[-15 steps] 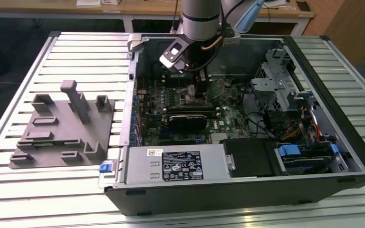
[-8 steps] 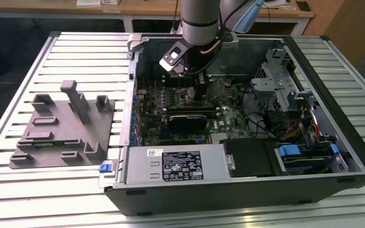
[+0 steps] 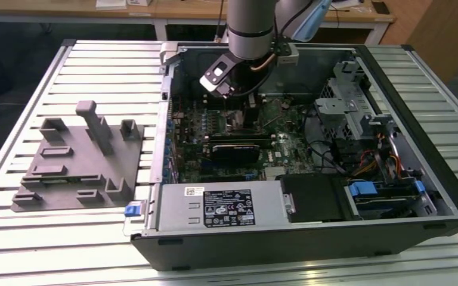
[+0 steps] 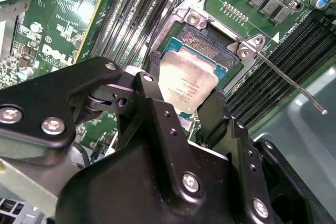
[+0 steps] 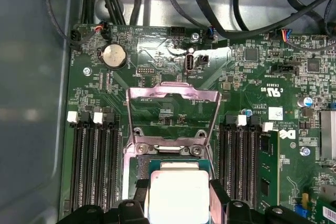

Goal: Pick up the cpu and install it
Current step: 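Place the cpu into insertion slot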

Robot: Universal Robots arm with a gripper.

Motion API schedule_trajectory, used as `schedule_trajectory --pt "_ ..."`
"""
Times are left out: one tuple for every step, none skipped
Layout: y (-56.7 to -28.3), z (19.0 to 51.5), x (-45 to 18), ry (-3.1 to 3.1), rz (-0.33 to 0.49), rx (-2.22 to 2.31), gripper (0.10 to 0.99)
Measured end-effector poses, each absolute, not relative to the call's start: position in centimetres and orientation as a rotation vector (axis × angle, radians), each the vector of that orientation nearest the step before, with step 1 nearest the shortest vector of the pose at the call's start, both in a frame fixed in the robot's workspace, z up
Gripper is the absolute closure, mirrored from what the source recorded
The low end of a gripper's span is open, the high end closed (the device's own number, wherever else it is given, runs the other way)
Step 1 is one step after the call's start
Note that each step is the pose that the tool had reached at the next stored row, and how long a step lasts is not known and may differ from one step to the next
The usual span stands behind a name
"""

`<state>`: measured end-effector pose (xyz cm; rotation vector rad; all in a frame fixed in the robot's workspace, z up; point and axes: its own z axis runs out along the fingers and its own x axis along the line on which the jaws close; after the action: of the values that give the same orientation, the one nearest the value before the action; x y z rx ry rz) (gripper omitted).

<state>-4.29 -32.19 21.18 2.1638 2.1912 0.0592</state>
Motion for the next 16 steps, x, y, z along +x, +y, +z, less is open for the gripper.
schedule_trajectory --pt "-32.18 21.11 -4.29 2.186 0.059 2.169 0.549" --pt "-32.17 21.04 -4.3 2.181 0.059 2.174 0.549" --pt "-32.15 20.97 -4.32 2.177 0.059 2.178 0.549" --pt "-32.12 20.91 -4.34 2.175 0.059 2.179 0.549" --pt "-32.08 20.86 -4.36 2.174 0.058 2.181 0.549" --pt "-32.02 20.81 -4.39 2.172 0.058 2.182 0.549" --pt "-31.97 20.76 -4.42 2.171 0.058 2.184 0.549" --pt "-31.92 20.71 -4.44 2.17 0.058 2.185 0.549" --pt "-31.88 20.65 -4.48 2.168 0.058 2.186 0.549" --pt "-31.84 20.58 -4.52 2.167 0.058 2.188 0.549" --pt "-31.81 20.51 -4.57 2.165 0.058 2.189 0.549" --pt "-31.8 20.44 -4.6 2.163 0.058 2.191 0.549" --pt "-31.79 20.37 -4.62 2.162 0.058 2.193 0.549" --pt "-31.79 20.29 -4.62 2.16 0.058 2.194 0.549" --pt "-31.78 20.21 -4.62 2.158 0.058 2.196 0.549" --pt "-31.78 20.12 -4.62 2.158 0.058 2.196 0.549"
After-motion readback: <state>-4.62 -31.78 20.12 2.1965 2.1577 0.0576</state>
